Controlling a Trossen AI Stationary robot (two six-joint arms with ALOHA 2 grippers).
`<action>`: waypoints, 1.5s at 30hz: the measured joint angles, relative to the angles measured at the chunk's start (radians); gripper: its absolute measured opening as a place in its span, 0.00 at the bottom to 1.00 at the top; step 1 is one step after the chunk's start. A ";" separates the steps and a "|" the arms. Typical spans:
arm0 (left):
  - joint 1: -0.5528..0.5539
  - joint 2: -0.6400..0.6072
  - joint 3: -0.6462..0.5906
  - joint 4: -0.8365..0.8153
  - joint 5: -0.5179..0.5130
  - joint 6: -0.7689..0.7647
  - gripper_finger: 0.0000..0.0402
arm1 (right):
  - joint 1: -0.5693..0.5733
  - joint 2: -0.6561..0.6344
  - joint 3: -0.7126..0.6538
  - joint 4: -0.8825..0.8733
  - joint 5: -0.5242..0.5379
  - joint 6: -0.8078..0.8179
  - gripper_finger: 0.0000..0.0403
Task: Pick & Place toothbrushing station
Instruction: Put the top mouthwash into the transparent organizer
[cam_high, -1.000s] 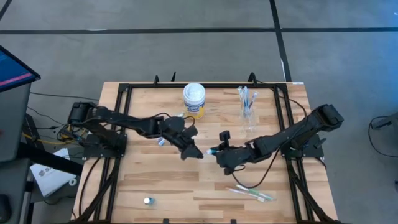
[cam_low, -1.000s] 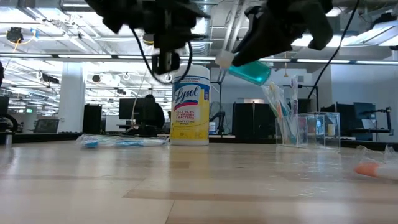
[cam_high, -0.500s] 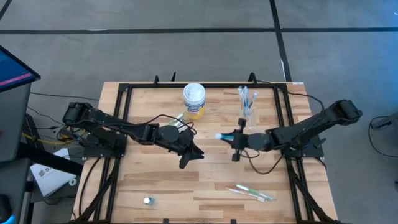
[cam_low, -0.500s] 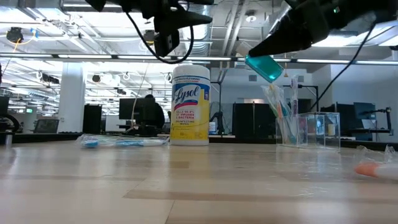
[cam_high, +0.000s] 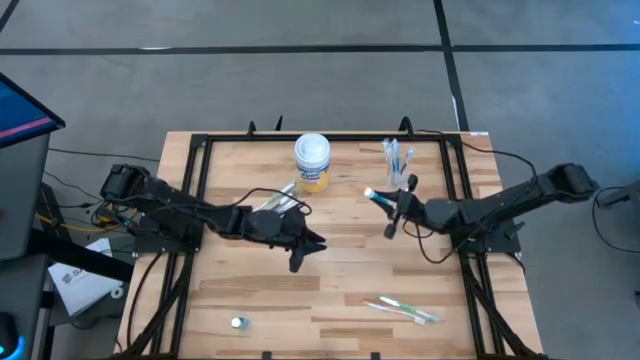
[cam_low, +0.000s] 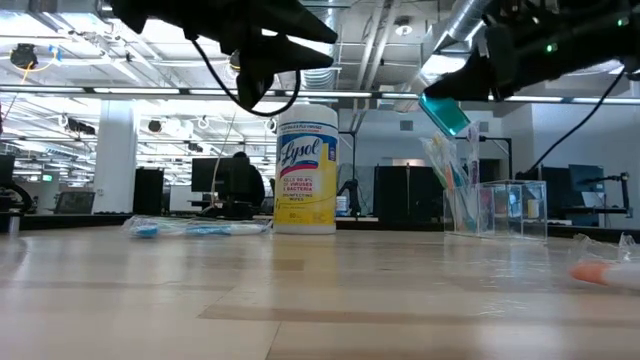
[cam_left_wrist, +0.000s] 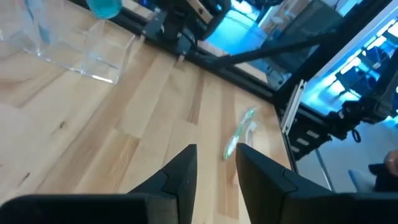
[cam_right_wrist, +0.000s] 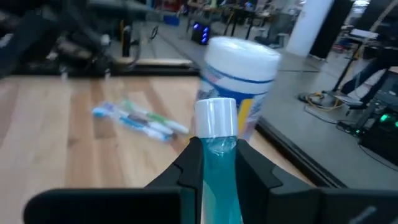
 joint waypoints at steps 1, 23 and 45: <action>-0.002 0.000 -0.011 0.025 -0.007 0.005 0.26 | -0.009 -0.007 -0.018 0.033 0.001 0.000 0.13; -0.012 0.000 -0.041 0.157 -0.058 0.083 0.26 | -0.213 -0.116 -0.315 0.350 0.022 0.108 0.13; -0.047 0.001 -0.041 0.204 -0.068 0.154 0.26 | -0.432 -0.113 -0.329 0.357 -0.230 0.157 0.13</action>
